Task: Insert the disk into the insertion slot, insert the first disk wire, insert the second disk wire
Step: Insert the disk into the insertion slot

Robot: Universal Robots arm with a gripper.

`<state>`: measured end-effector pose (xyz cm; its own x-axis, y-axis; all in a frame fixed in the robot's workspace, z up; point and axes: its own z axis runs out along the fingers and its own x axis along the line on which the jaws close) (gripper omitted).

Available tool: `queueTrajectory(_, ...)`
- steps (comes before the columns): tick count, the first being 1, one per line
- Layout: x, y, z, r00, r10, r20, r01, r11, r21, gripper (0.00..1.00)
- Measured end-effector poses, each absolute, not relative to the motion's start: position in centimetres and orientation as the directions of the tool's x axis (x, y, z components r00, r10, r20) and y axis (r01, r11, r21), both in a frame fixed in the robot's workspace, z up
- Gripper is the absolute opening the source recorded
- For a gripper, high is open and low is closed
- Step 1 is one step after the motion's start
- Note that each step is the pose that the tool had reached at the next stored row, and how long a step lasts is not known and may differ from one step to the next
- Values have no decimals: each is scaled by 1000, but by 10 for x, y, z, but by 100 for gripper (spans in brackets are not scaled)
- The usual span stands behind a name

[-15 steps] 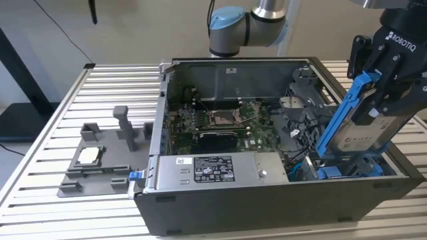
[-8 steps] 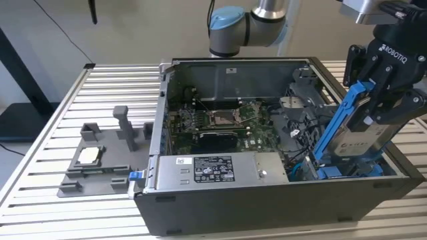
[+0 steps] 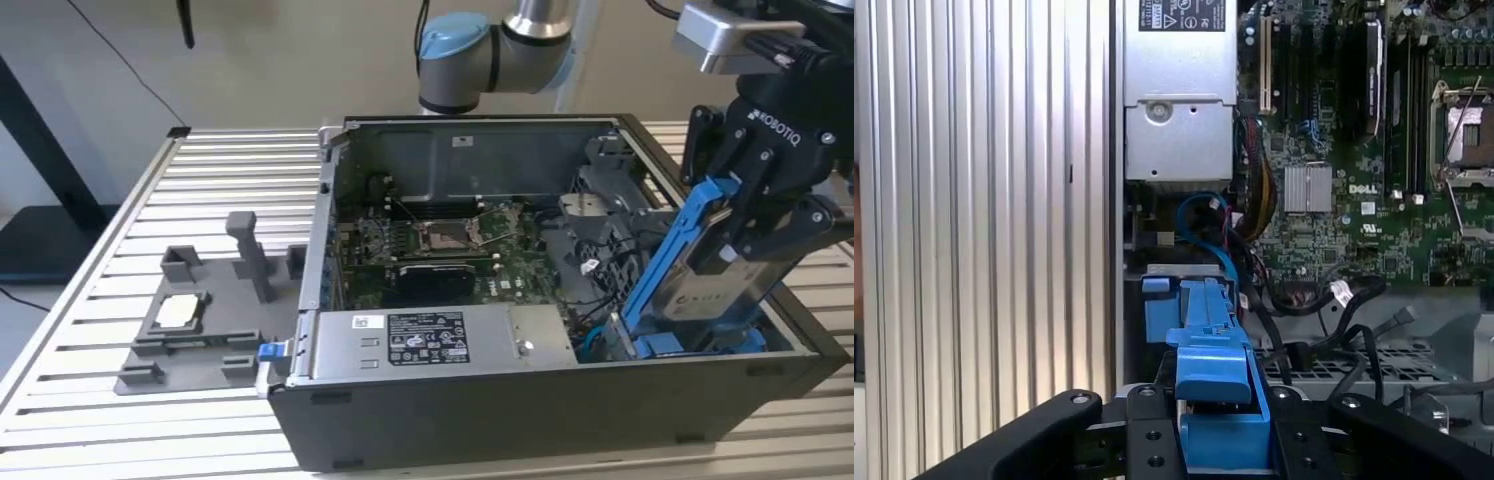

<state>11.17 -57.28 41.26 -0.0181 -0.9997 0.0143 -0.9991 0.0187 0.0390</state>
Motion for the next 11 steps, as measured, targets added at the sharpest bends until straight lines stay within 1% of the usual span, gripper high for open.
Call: queueTrajectory(11,112,-573,397,-18,-1000,14,-999,19,39,33)
